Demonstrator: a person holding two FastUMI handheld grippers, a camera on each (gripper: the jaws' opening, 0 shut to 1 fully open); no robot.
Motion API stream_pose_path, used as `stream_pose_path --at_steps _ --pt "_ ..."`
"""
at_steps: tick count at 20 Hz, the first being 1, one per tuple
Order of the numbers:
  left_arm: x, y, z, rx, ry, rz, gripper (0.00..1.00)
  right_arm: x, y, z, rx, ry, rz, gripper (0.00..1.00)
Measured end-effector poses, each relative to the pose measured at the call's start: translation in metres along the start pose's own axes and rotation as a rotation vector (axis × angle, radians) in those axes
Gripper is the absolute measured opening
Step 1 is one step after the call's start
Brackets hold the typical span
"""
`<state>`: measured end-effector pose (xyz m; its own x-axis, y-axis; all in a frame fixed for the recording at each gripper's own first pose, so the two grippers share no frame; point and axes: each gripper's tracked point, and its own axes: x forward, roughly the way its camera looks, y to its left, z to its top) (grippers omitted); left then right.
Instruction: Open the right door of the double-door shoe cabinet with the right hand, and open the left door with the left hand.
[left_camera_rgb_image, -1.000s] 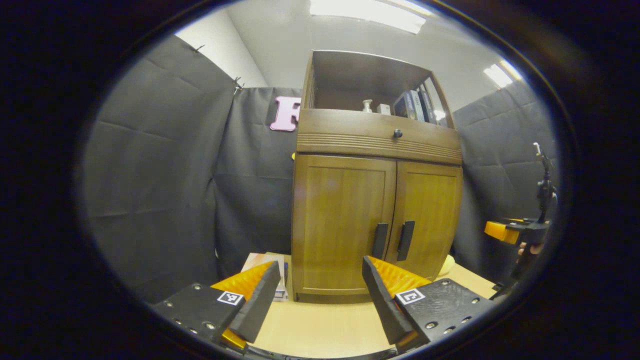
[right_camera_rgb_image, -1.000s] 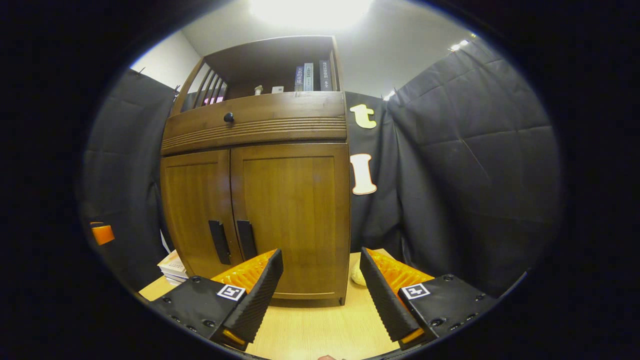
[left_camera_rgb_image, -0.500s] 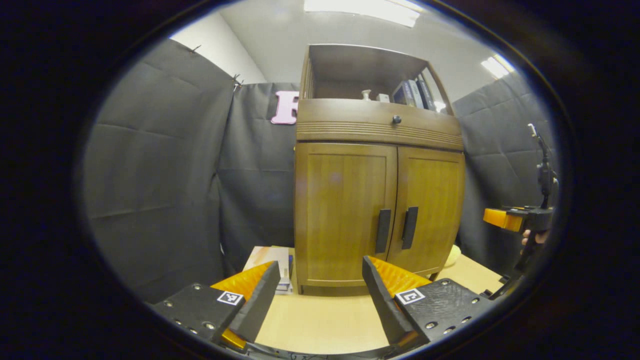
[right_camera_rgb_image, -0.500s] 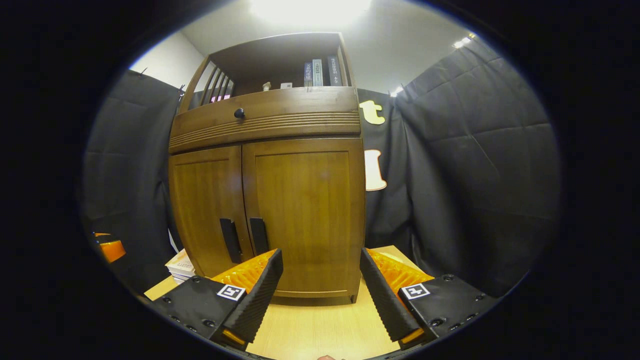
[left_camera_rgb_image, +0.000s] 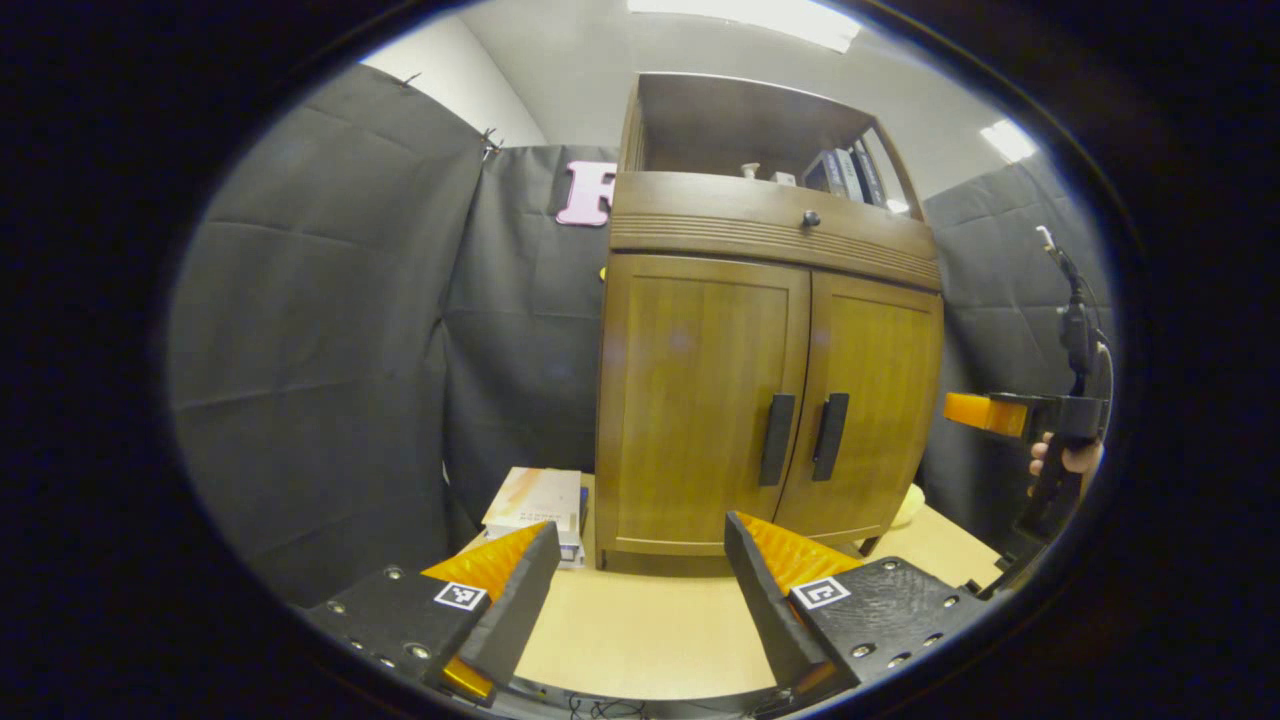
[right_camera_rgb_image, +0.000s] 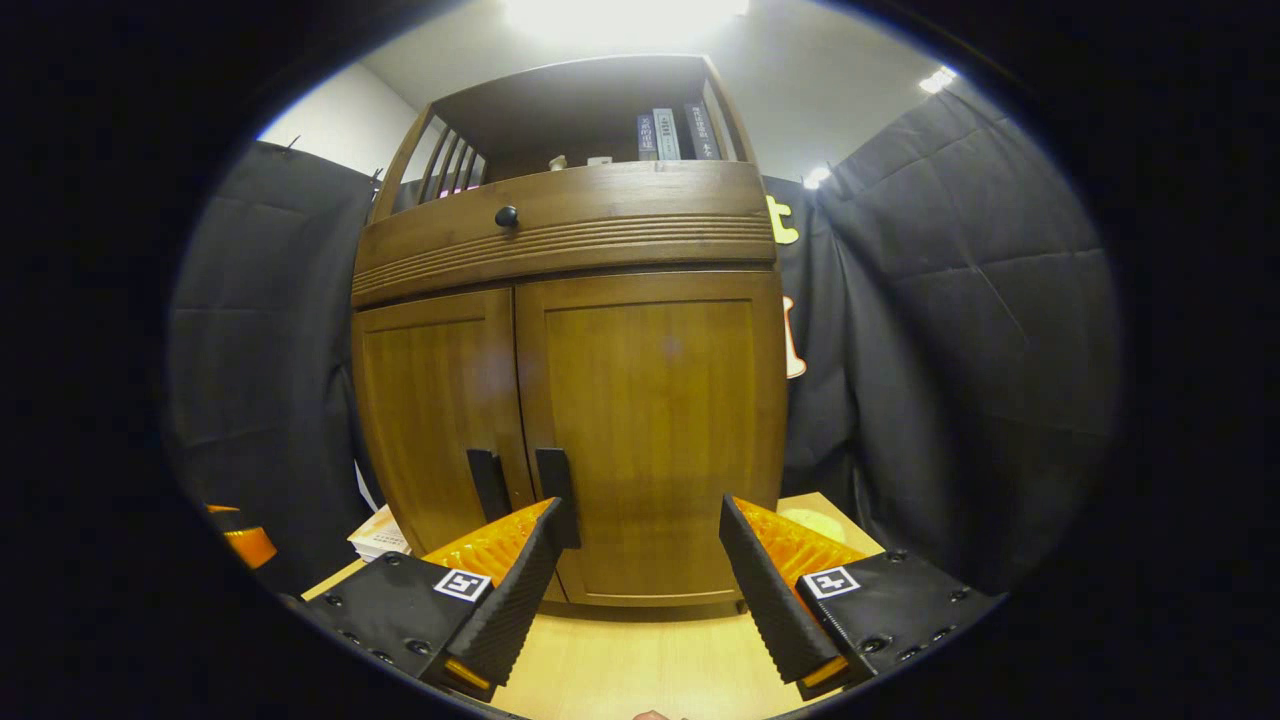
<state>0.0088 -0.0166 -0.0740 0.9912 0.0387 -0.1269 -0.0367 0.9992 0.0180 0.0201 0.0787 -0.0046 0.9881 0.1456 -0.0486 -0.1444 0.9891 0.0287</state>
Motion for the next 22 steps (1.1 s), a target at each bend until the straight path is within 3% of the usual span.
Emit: stream_pose_path --at_steps 5,6,7,8,11,12,16,17,22 --pt "0.000 0.000 0.000 0.000 -0.005 0.009 0.94 0.032 0.022 0.006 -0.011 -0.006 0.035 0.97" --pt "-0.001 0.002 -0.001 -0.003 0.000 0.015 0.94 0.039 0.025 0.006 -0.004 -0.005 0.037 0.93" --pt "-0.002 0.004 -0.004 -0.003 0.003 0.026 0.94 0.046 0.031 0.006 0.001 -0.005 0.043 0.97" --pt "-0.002 0.007 -0.005 -0.005 0.008 0.037 0.94 0.055 0.038 0.006 -0.001 -0.011 0.055 0.93" --pt "-0.005 0.015 -0.013 -0.013 0.024 0.073 0.94 0.079 0.052 0.003 -0.022 -0.015 0.080 0.93" --pt "-0.006 0.018 -0.016 -0.010 0.029 0.089 0.94 0.086 0.057 -0.001 -0.030 -0.012 0.088 0.98" --pt "0.000 0.034 -0.018 0.001 0.039 0.148 0.94 0.113 0.064 -0.012 -0.039 0.011 0.092 0.98" --pt "0.003 0.035 -0.018 -0.002 0.039 0.157 0.94 0.120 0.064 -0.013 -0.039 0.017 0.090 0.93" --pt "0.014 0.041 -0.020 -0.020 0.045 0.198 0.94 0.152 0.063 -0.030 -0.037 0.063 0.082 0.98"
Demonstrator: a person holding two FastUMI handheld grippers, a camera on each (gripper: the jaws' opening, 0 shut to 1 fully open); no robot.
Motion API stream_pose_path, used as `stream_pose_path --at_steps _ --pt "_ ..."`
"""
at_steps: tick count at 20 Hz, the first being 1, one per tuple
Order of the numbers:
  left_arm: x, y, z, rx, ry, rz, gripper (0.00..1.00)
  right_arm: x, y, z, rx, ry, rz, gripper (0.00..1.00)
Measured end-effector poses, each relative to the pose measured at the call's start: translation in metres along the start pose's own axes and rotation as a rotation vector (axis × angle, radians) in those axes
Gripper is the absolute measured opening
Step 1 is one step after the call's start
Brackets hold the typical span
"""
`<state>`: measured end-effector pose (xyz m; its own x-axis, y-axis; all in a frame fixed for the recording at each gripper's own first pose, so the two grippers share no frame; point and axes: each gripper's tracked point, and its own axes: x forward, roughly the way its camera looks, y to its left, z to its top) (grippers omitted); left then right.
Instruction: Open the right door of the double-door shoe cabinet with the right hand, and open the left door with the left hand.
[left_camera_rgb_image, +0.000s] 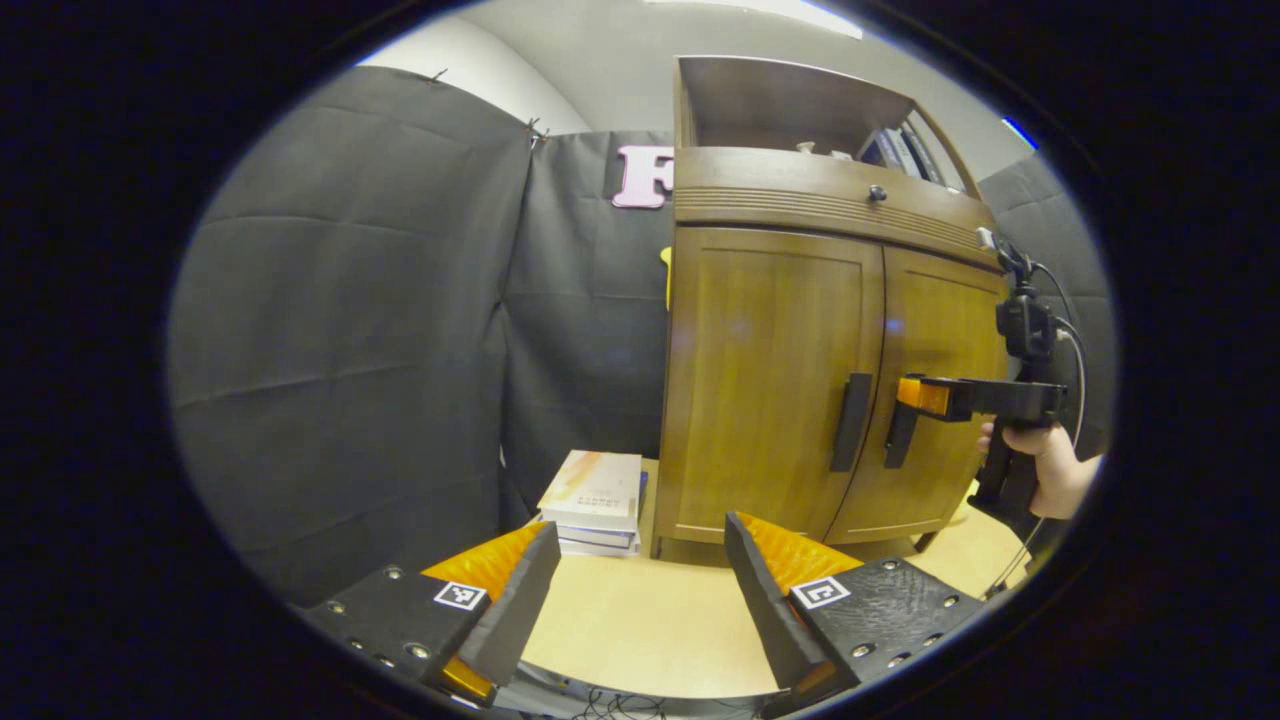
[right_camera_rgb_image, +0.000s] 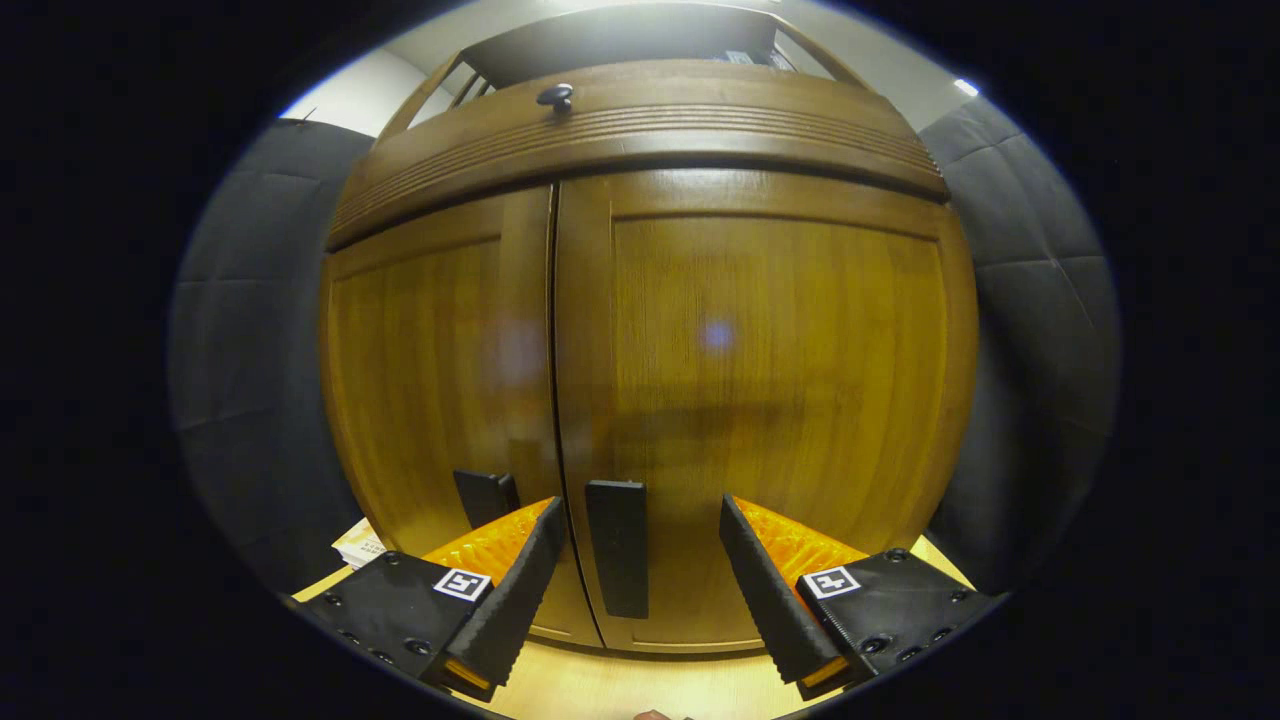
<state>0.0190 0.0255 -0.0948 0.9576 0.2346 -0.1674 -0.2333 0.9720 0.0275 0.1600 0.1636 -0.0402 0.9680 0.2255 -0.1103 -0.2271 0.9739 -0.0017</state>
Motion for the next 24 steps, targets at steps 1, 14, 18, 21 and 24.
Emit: stream_pose_path --at_steps 1,14,18,21,24 --pt "0.004 -0.001 0.000 -0.005 0.003 -0.001 0.94 0.005 0.000 -0.002 -0.002 0.008 0.000 0.93" --pt "0.041 -0.027 0.004 0.042 0.001 -0.050 0.94 0.028 0.004 -0.016 -0.019 0.040 -0.019 0.67" --pt "0.037 -0.026 0.002 0.035 0.009 -0.054 0.94 0.030 0.008 -0.019 -0.006 0.057 -0.017 0.36" --pt "0.032 -0.022 0.001 0.034 0.008 -0.048 0.94 0.031 0.008 -0.019 -0.015 0.055 -0.004 0.30" --pt "0.022 -0.019 -0.001 0.025 0.007 -0.046 0.94 0.027 0.008 -0.020 -0.012 0.065 0.002 0.30"
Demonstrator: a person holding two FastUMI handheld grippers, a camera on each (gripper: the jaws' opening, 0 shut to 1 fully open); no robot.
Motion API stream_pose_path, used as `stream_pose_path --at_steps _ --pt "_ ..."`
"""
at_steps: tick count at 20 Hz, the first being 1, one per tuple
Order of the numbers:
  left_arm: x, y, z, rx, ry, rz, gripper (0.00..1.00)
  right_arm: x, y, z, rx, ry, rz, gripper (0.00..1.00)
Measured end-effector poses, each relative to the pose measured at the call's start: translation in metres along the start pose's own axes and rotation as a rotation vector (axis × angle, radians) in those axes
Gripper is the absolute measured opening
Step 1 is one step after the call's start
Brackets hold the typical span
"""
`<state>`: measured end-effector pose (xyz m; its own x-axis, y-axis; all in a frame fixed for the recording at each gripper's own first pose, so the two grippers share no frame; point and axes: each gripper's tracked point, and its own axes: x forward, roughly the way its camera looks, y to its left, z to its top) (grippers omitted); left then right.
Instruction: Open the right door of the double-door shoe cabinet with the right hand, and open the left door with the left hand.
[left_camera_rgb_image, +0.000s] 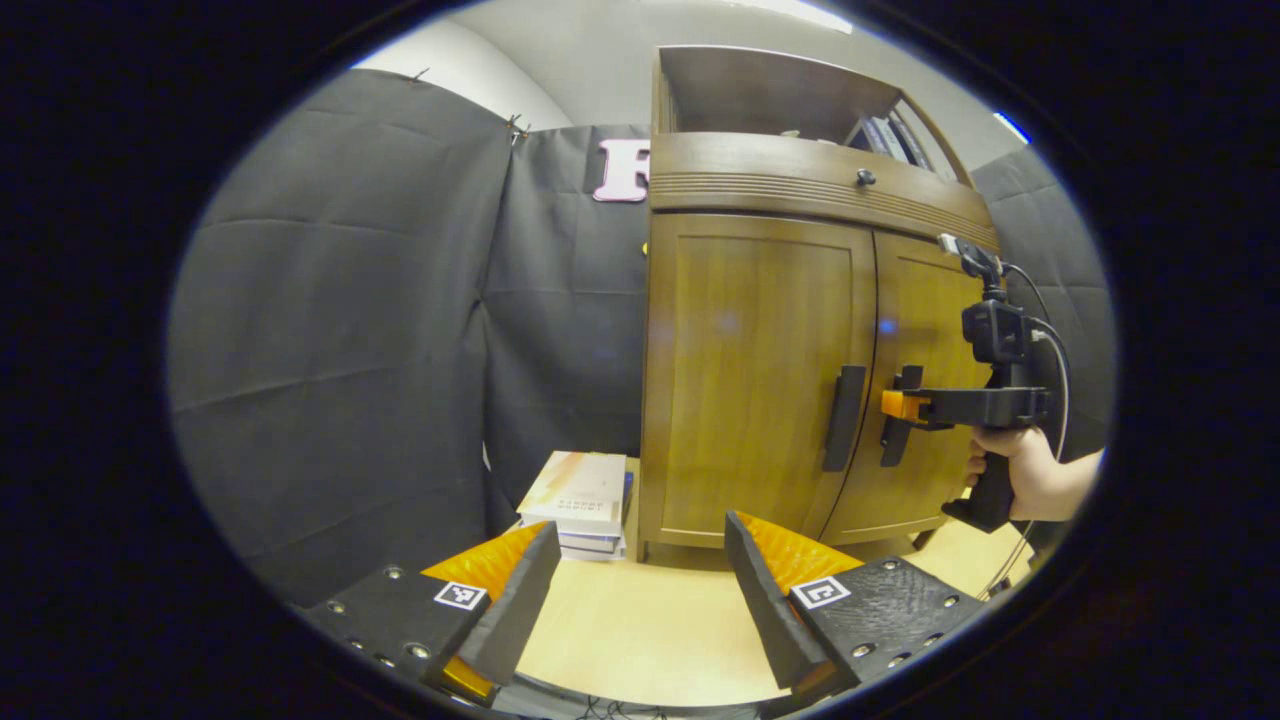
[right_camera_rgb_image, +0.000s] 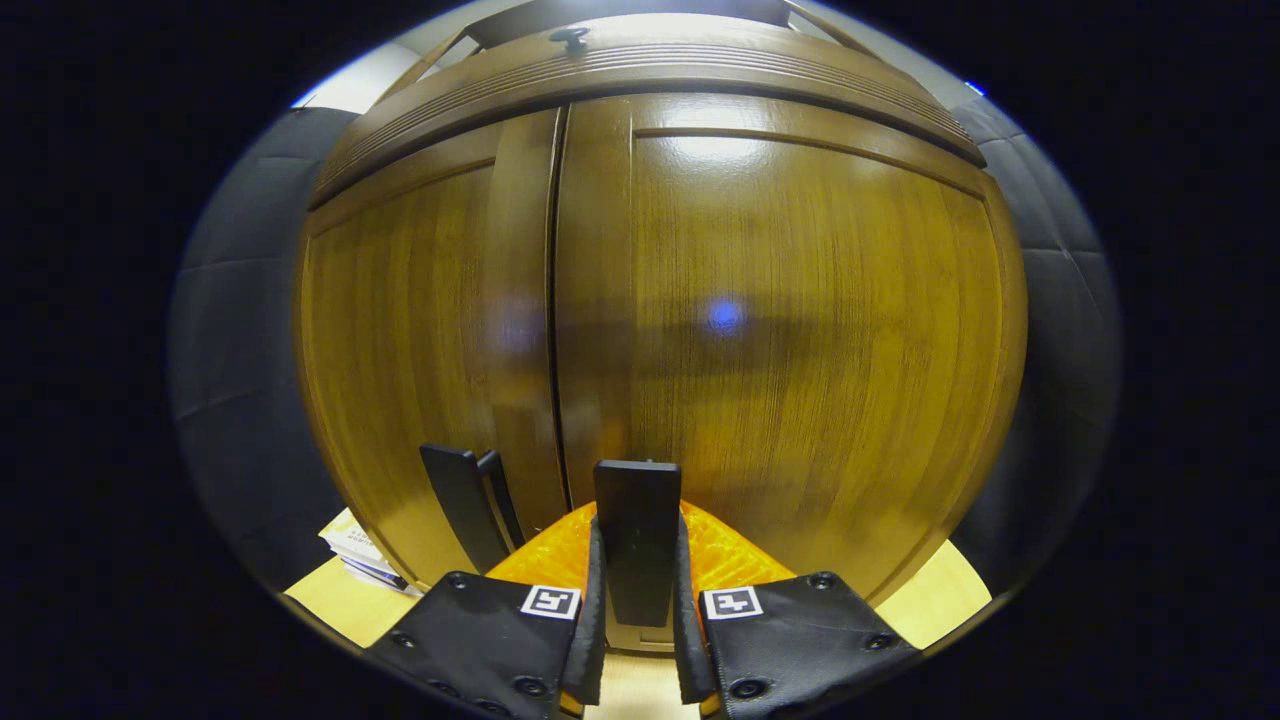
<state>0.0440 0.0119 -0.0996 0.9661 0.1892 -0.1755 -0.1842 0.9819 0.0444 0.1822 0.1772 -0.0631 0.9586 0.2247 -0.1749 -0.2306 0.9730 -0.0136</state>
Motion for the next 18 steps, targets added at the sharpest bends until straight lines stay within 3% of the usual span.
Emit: stream_pose_path --at_steps 18 --pt "-0.051 -0.001 -0.009 0.002 -0.017 -0.055 0.94 -0.069 -0.009 -0.014 0.006 -0.006 0.052 0.30"
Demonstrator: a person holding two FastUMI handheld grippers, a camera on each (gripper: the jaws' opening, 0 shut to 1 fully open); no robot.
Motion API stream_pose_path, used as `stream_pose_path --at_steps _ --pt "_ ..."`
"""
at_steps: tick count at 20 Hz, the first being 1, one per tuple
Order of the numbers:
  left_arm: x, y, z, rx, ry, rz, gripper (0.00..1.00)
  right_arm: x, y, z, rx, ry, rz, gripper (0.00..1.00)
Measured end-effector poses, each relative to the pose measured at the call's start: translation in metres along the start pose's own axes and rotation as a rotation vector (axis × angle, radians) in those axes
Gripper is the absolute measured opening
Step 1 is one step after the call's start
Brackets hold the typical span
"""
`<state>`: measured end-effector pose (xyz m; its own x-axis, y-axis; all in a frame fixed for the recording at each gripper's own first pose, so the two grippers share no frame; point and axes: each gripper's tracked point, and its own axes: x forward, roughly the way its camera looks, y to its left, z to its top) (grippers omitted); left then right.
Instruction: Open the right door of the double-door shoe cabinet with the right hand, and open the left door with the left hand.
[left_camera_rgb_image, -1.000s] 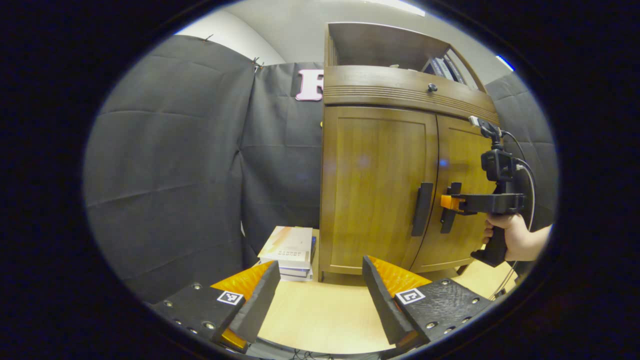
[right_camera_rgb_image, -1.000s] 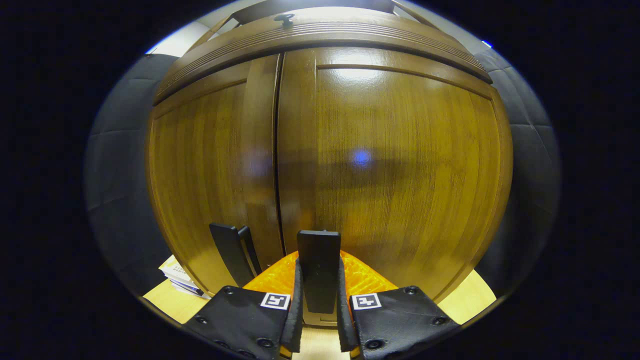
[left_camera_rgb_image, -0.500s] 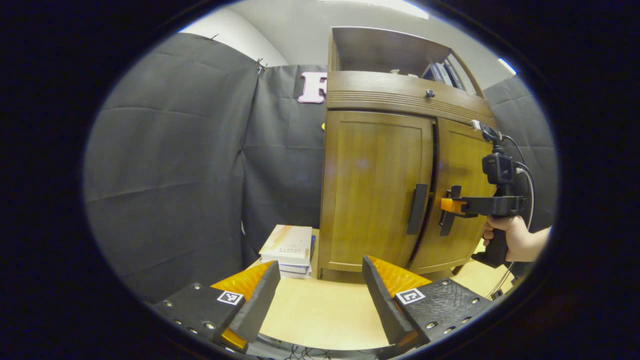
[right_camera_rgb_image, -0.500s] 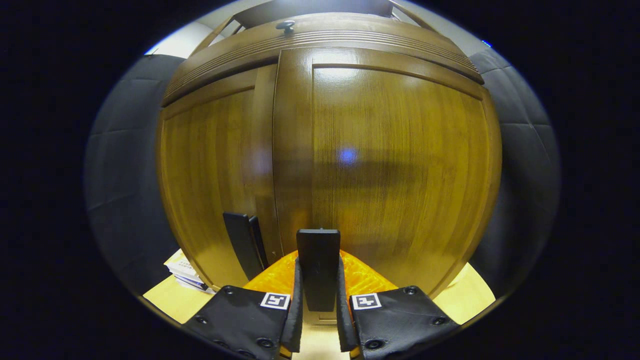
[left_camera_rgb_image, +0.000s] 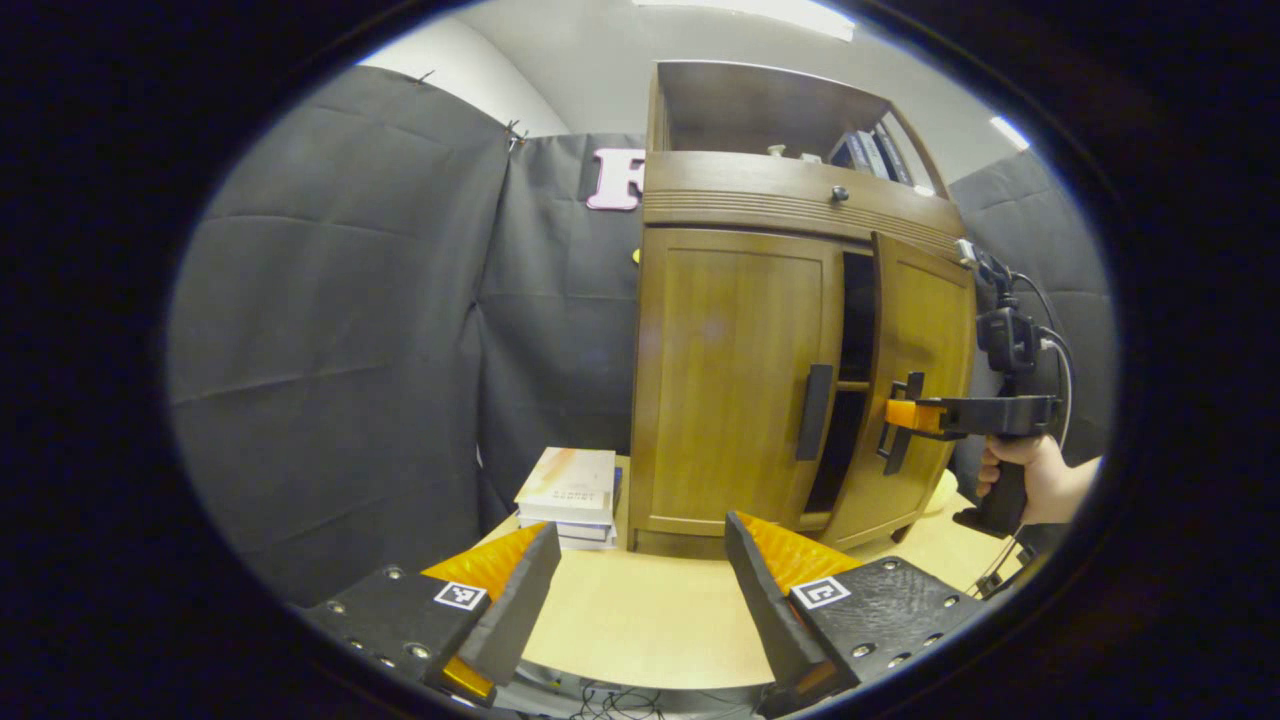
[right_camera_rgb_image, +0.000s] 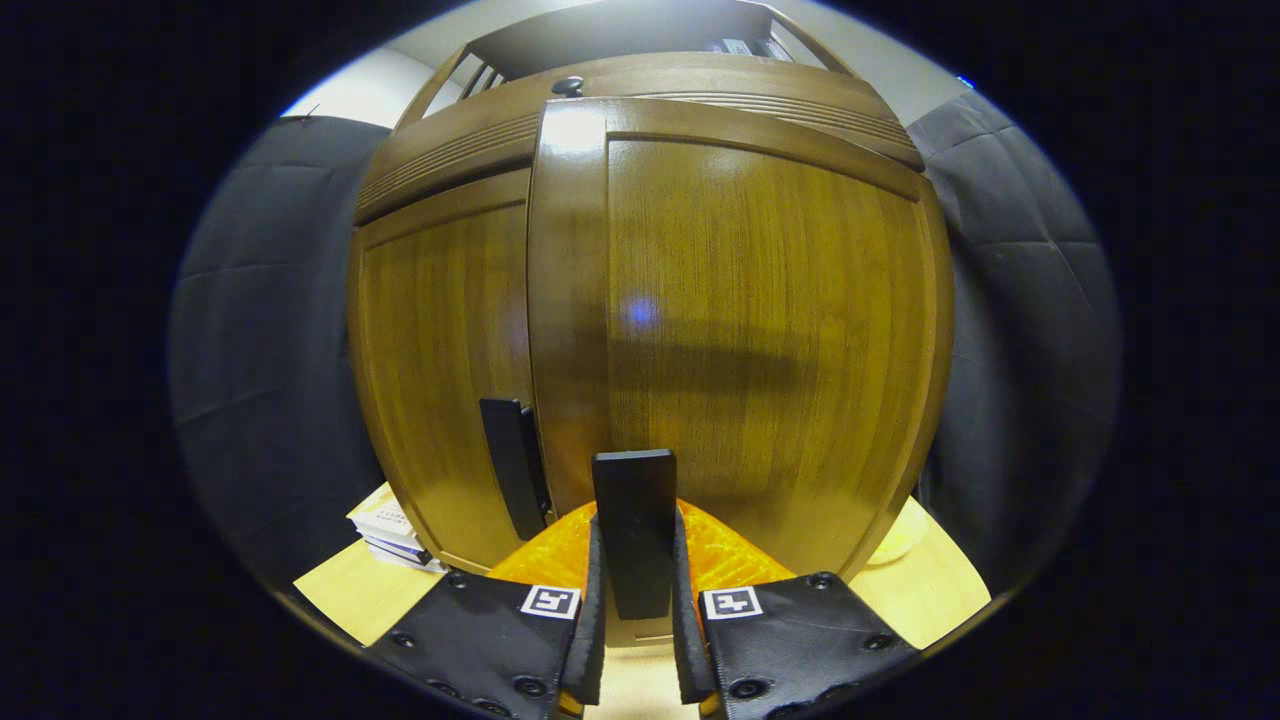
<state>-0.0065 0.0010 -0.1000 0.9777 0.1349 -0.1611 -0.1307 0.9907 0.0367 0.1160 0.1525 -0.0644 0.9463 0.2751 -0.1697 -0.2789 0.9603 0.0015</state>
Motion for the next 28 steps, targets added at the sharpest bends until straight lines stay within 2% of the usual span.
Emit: stream_pose_path --at_steps 6,14,28 --pt "-0.003 -0.006 0.008 0.054 -0.019 -0.036 0.94 -0.030 -0.010 -0.009 -0.001 -0.009 0.020 0.30" --pt "-0.002 -0.029 0.013 0.046 -0.038 -0.103 0.94 -0.065 -0.028 -0.015 0.000 0.008 0.020 0.30" --pt "-0.002 -0.082 0.013 0.062 -0.039 -0.238 0.94 -0.145 -0.082 -0.038 0.074 0.042 -0.120 0.29"
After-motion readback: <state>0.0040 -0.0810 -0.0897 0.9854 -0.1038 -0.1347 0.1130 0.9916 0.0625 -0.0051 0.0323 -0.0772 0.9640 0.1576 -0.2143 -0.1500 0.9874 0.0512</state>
